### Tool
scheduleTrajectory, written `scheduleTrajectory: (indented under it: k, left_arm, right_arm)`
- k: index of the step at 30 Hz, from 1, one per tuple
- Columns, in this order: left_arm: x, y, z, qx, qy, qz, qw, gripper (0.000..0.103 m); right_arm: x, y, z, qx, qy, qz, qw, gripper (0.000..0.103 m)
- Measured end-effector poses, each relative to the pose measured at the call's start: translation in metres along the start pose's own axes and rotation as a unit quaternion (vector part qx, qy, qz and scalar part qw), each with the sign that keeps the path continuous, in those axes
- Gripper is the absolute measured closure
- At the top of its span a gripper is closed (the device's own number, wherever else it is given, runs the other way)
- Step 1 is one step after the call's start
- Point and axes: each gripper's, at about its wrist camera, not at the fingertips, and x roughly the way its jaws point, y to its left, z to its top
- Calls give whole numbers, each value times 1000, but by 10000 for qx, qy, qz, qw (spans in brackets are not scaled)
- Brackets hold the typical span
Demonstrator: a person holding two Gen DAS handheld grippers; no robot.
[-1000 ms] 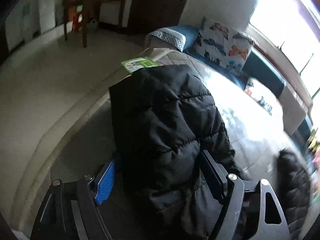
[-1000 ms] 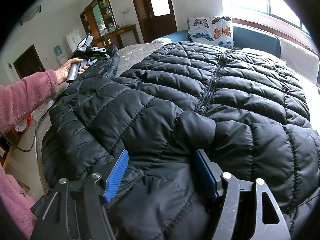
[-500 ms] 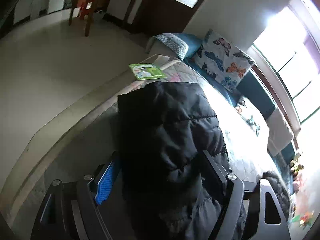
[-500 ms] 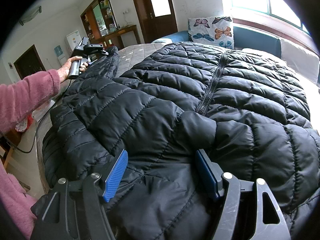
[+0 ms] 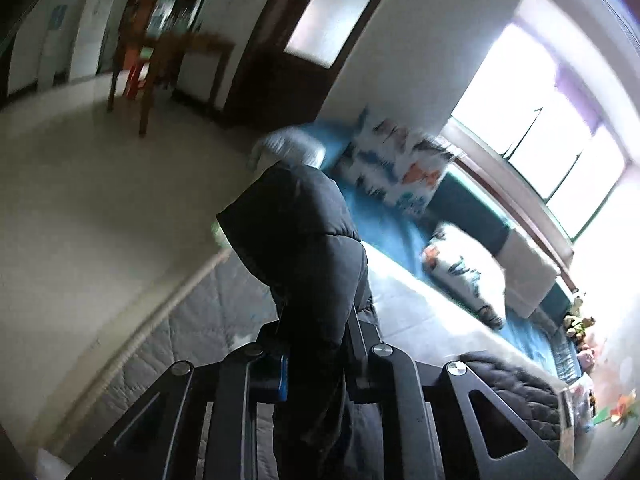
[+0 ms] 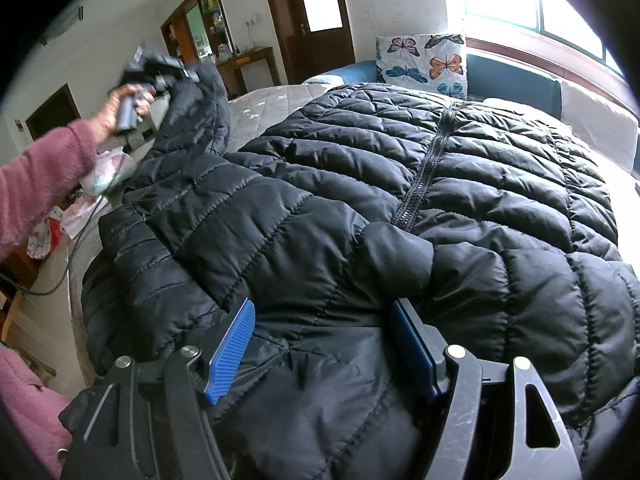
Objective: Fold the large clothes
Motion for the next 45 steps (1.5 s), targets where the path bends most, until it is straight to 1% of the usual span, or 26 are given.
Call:
scheduleTrajectory:
  k: [2, 3, 4, 7, 9, 11, 12, 13, 14, 17, 18, 19, 23, 28, 29, 30, 33, 34, 37, 40, 42, 44, 45]
  left_arm:
    - [-31, -21, 6, 223, -234, -73, 9995, 84]
    - [-52, -37, 8, 409, -400, -156, 9982, 84]
    - [-68, -48, 9, 534, -510, -198, 9971, 84]
    - [-115, -84, 6, 861, -808, -384, 9923, 85]
    - [-139, -106, 2, 1028, -932, -529, 9889, 85]
    - [-166, -131, -6, 1256, -1053, -629, 9845, 85]
    - [-179, -146, -9, 1365, -1096, -717, 9819, 85]
    - [-191, -158, -14, 1465, -1117, -824, 9794, 86]
    - [-202, -170, -20, 1553, -1133, -887, 9773, 86]
    - [-227, -206, -39, 1803, -1149, -1105, 9706, 86]
    - [-238, -221, -49, 1940, -1163, -1177, 9669, 86]
    - [-242, -232, -56, 2016, -1167, -1224, 9647, 86]
    - [-264, -283, -101, 2393, -1150, -1578, 9511, 86]
    - [-275, -354, -173, 2853, -835, -2065, 9322, 86]
    - [-274, -368, -191, 2984, -748, -2178, 9262, 86]
    - [-277, -380, -205, 3060, -685, -2235, 9229, 86]
    - [-272, -415, -261, 3358, -309, -2451, 9090, 86]
    - [-276, -429, -283, 3406, -191, -2524, 9055, 86]
    - [-265, -461, -345, 3552, 233, -2684, 8951, 86]
    - [-243, -491, -405, 3767, 770, -2733, 8818, 86]
    - [-225, -511, -445, 3883, 1201, -2727, 8720, 86]
    - [-203, -526, -484, 4020, 1580, -2622, 8630, 85]
    - [-196, -530, -499, 4116, 1682, -2600, 8572, 85]
  right_arm:
    - [-2, 2, 6, 20, 135, -33, 9999, 26]
    - [-5, 2, 11, 52, 211, -21, 9998, 26]
    - [-8, 2, 15, 76, 219, -4, 9997, 26]
    - [-22, 9, 30, 67, -3, 165, 9998, 26]
    - [-20, 20, 40, -137, 21, 148, 9998, 26]
    - [-3, 30, 44, -368, 280, 48, 9989, 26]
    - [8, 33, 44, -456, 455, 31, 9979, 26]
    - [25, 36, 42, -524, 768, -46, 9957, 26]
    - [33, 36, 40, -555, 866, -105, 9946, 26]
    - [28, 34, 43, -536, 751, -142, 9956, 26]
    - [20, 30, 45, -410, 664, -141, 9969, 26]
    - [11, 25, 46, -270, 566, -133, 9979, 26]
    - [-25, -2, 41, 243, 186, -184, 9994, 26]
    - [-66, -36, 17, 832, -161, -358, 9958, 26]
    - [-72, -40, 12, 921, -202, -359, 9949, 26]
    - [-76, -44, 8, 1022, -238, -345, 9939, 26]
    - [-84, -58, -7, 1410, -324, -259, 9891, 26]
    - [-86, -64, -12, 1525, -337, -214, 9875, 26]
    - [-91, -74, -28, 1875, -440, -13, 9813, 26]
    - [-102, -81, -42, 2084, -592, 195, 9761, 26]
    - [-107, -82, -47, 2172, -664, 270, 9735, 26]
    - [-111, -86, -53, 2276, -733, 352, 9704, 26]
    - [-112, -87, -55, 2327, -745, 396, 9689, 26]
